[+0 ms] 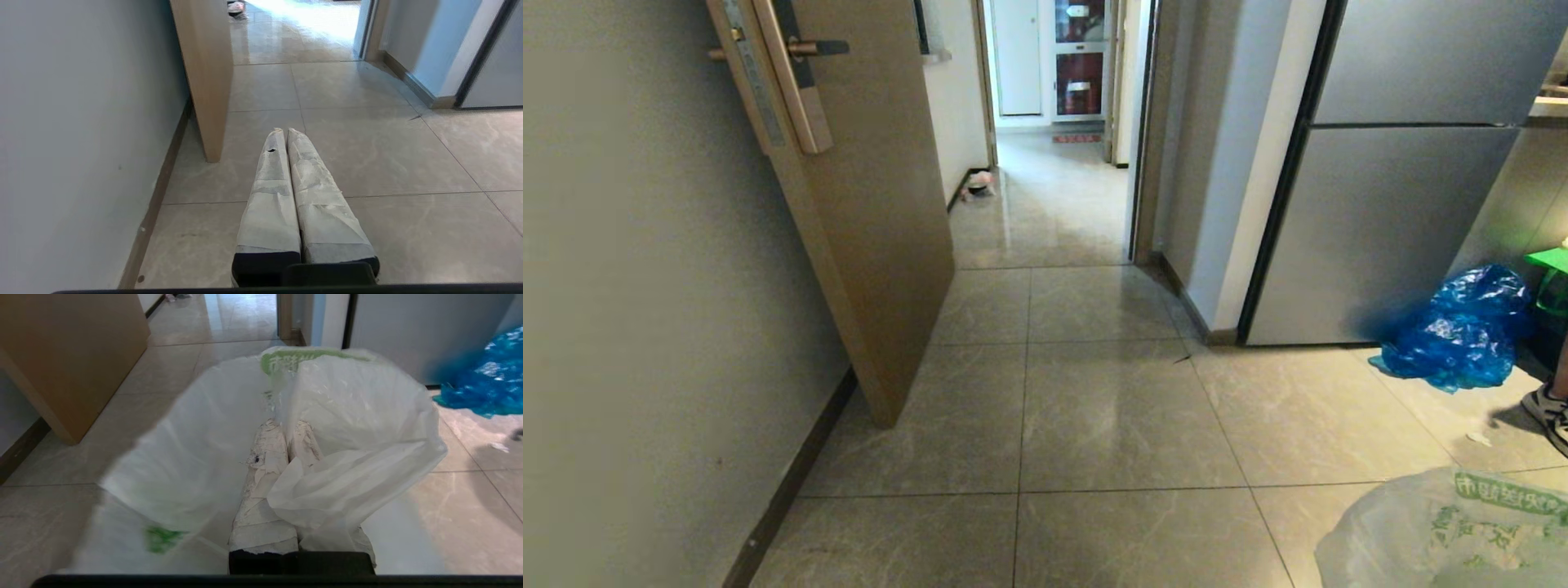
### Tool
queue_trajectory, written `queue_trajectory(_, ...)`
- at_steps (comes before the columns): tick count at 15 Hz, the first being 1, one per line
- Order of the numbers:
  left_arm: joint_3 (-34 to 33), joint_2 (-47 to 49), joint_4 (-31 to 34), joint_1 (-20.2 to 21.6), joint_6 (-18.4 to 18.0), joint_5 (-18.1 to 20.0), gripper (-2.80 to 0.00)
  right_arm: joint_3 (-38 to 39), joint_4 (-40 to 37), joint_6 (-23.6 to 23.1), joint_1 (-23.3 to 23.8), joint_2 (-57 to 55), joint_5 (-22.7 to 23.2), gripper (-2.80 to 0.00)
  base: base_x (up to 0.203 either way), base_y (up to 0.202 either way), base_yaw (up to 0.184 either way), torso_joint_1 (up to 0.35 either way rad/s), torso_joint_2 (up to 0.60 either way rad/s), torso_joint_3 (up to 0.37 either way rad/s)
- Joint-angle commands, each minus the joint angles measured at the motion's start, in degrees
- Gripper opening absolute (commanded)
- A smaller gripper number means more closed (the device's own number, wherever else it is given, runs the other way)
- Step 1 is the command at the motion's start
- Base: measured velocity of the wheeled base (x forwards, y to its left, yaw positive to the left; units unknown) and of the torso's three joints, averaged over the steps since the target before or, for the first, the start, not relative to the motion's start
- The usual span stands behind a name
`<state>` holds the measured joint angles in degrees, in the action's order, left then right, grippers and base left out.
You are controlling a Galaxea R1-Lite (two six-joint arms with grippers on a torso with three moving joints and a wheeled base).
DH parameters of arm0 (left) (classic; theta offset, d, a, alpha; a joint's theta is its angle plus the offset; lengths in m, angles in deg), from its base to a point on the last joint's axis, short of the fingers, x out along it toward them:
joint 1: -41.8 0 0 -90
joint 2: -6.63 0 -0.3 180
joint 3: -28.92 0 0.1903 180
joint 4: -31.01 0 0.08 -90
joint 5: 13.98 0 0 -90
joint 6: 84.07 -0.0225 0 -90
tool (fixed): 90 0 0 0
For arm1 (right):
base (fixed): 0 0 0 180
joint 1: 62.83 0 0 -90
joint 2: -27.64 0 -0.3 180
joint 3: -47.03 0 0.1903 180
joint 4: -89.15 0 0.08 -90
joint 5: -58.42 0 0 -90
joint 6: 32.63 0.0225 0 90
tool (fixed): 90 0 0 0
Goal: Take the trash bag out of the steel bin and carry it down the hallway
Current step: Put the trash bag at the door
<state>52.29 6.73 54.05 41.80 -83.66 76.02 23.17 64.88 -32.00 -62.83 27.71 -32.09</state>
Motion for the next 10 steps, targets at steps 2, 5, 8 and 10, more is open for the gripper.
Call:
queue_trajectory(2, 0.00, -0.01, -0.02, 0.00, 0.12, 0.00, -2.80, 0.05, 0.02, -0.01, 0.00, 0.01, -0.02, -2.80, 0.000, 0.000, 0.000, 0.000, 0.00, 0.000)
queue_trajectory(5, 0.00, -0.01, -0.02, 0.00, 0.21, 0.00, -2.80, 0.05, 0.02, -0.01, 0.00, 0.01, -0.02, -2.80, 0.032, 0.000, 0.003, 0.001, 0.00, 0.002)
queue_trajectory(8, 0.00, -0.01, -0.02, 0.00, 0.12, 0.00, -2.80, 0.05, 0.02, -0.06, 0.00, 0.01, 0.04, -2.80, 0.187, 0.000, 0.002, 0.001, 0.00, -0.001)
queue_trajectory(10, 0.00, -0.01, -0.02, 0.00, 0.12, 0.00, -2.80, 0.05, -0.02, -0.01, 0.00, 0.01, -0.02, -2.80, 0.190, 0.000, 0.001, 0.005, 0.00, 0.001)
